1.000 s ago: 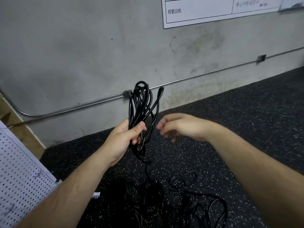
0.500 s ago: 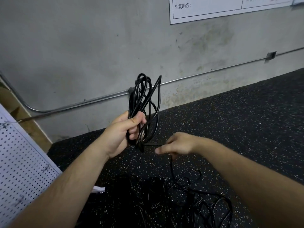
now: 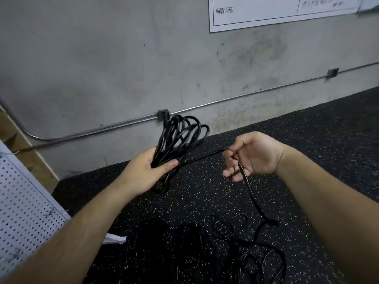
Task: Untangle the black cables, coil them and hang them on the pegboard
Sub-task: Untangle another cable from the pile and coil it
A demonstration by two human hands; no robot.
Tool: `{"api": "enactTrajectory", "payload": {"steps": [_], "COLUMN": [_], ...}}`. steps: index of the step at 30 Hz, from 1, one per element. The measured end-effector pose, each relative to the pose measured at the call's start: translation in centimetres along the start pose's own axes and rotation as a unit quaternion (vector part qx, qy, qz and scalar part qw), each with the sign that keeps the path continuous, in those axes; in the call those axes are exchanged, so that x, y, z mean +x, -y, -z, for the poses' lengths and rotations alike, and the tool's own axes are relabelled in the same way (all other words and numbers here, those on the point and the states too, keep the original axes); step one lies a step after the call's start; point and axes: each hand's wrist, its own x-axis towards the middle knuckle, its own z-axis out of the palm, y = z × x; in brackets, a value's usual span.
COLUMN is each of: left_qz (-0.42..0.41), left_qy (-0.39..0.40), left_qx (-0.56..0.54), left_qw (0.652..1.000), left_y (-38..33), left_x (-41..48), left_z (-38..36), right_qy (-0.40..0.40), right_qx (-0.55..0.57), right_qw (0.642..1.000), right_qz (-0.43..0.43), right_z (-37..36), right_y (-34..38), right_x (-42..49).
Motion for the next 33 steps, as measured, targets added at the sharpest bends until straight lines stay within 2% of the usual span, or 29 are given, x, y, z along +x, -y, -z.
{"api": "enactTrajectory", "payload": {"steps": [3, 8, 11, 15, 19, 22, 26, 30, 33], "left_qz": [-0.012, -0.002, 0.007, 0.038, 0.059, 0.069, 0.074, 0.049, 0.044], "left_qy": [-0.069, -0.139, -0.129, -0.125, -0.129, -0.110, -0.071, -0.020, 0.037], "left_qx": [0.002, -0.059, -0.093, -0.181, -0.217, -0.242, -0.314, -0.304, -0.330], "left_qw": [0.998, 0.989, 0.987, 0.975, 0.966, 0.961, 0.944, 0.951, 0.942], "left_y": [-0.2, -0.4, -0.6, -0.5, -0.7, -1.2, -1.7, -1.4, -1.4], "left_x": [0.2, 0.7, 0.6, 0.5, 0.5, 0.3, 0.2, 0.0, -0.3], "left_z": [-0.9, -2.4, -2.8, -3.2, -3.4, -3.5, -3.9, -3.8, -3.6], "right_qy": [0.017, -0.016, -0.037, -0.100, -0.115, -0.129, -0.161, -0.182, -0.184], "right_qx": [0.080, 0.085, 0.058, -0.055, -0.036, -0.042, 0.006, 0.068, 0.102], "right_qw": [0.994, 0.984, 0.984, 0.984, 0.983, 0.979, 0.971, 0.966, 0.963], "right_qz": [0.068, 0.155, 0.162, 0.138, 0.136, 0.153, 0.179, 0.174, 0.169], "right_z": [-1.2, -4.1, -5.1, -5.8, -6.7, -7.2, -7.6, -7.7, -7.4], "right_y": [0.7, 1.3, 1.5, 1.6, 1.7, 1.7, 1.5, 1.6, 2.1], "right_x": [0.3, 1.7, 2.0, 2.0, 2.0, 2.3, 2.6, 2.3, 2.0]}}
